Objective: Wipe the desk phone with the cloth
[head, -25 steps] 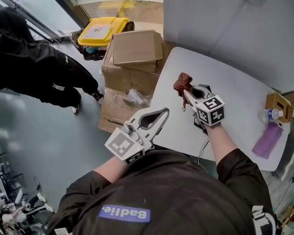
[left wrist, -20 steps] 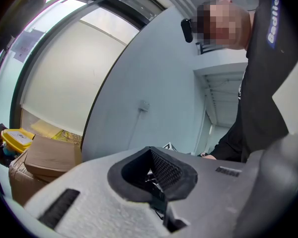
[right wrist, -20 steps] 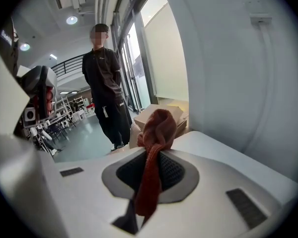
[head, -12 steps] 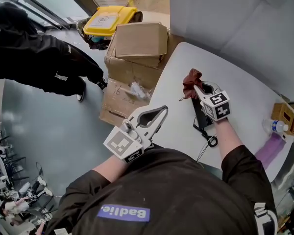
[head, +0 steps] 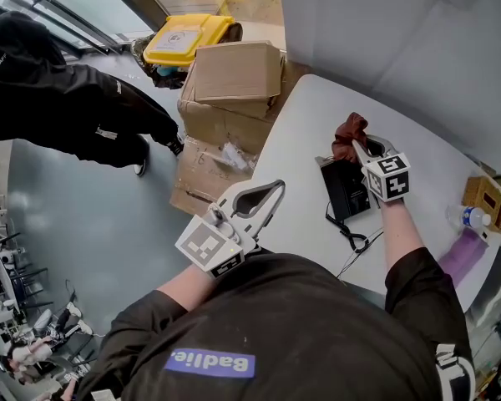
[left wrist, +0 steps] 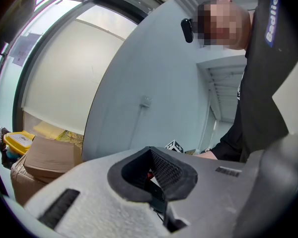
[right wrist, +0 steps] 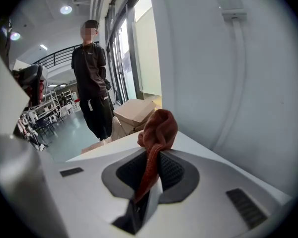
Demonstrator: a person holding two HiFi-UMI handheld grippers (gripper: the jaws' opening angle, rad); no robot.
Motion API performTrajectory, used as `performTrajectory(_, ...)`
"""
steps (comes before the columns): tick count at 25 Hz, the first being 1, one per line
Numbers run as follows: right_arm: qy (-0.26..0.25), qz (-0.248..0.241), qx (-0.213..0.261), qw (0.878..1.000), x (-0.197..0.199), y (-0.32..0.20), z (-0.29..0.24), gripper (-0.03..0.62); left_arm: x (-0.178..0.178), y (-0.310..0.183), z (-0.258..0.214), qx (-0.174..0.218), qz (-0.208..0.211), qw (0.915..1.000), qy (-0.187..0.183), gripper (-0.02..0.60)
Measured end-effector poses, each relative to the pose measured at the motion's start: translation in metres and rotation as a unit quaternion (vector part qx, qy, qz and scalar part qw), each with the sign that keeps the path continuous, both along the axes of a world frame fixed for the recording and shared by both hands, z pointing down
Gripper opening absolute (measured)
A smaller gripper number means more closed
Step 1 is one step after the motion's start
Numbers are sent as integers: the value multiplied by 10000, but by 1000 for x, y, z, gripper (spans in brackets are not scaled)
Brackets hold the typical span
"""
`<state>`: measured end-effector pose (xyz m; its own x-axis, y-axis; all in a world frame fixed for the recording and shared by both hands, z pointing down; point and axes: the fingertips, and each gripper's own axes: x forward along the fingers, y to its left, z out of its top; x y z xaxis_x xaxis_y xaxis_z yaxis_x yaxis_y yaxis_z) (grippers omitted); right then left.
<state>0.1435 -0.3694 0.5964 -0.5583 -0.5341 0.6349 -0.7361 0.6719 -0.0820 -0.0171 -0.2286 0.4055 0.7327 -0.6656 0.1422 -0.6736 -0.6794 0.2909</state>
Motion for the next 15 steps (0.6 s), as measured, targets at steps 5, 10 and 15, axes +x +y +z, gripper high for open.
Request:
performTrajectory(5, -143, 185, 186, 9996, 10, 1, -23, 49, 1, 5, -3, 136, 68, 9999, -28, 5)
performTrajectory(10, -351, 314, 496, 9977, -2, 24, -63, 49, 3, 20, -13, 339, 328, 9988, 133, 5)
performTrajectory(15, -562, 555, 696, 9944, -28, 87, -103, 49, -6, 57, -24, 503, 817, 9948, 349, 5)
